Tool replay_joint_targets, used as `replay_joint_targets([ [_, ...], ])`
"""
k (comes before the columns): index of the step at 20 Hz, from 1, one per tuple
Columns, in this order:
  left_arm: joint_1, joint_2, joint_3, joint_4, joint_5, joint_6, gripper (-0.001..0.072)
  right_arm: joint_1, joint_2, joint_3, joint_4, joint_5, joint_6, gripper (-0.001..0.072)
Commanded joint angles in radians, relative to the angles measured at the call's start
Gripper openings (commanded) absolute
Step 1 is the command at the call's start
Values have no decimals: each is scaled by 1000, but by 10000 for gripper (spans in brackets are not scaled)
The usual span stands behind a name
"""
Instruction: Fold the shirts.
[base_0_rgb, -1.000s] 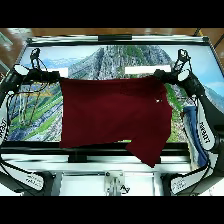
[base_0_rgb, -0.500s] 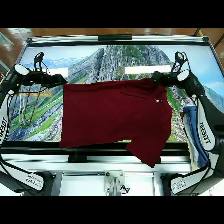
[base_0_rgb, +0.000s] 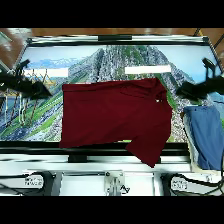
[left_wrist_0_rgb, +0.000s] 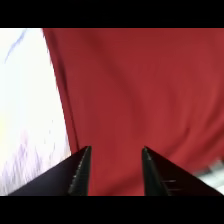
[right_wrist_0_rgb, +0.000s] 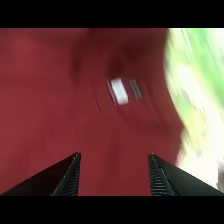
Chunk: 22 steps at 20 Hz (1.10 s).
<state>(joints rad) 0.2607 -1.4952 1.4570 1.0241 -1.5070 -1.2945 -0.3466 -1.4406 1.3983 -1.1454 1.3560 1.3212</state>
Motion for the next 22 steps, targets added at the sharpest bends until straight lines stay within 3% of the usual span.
replay_joint_targets([
  [1, 87, 246, -375, 16, -47, 31, 539, -140, 102, -134, -10, 200, -42, 542],
  [3, 139, 369, -636, 11, -38, 115, 559, -180, 149, -236, 16, 150, -44, 541],
  [7, 229, 464, -894, 19, 10, 278, 491, -173, 161, -293, 45, 145, -47, 542],
  [16, 235, 404, -966, -2, 156, 424, 491, -173, 161, -293, 91, 136, -42, 541],
  [17, 235, 390, -977, -19, 169, 434, 452, -173, 161, -293, 91, 137, -37, 541],
  [22, 235, 375, -1020, -31, 220, 457, 452, -173, 161, -293, 93, 140, -25, 541],
])
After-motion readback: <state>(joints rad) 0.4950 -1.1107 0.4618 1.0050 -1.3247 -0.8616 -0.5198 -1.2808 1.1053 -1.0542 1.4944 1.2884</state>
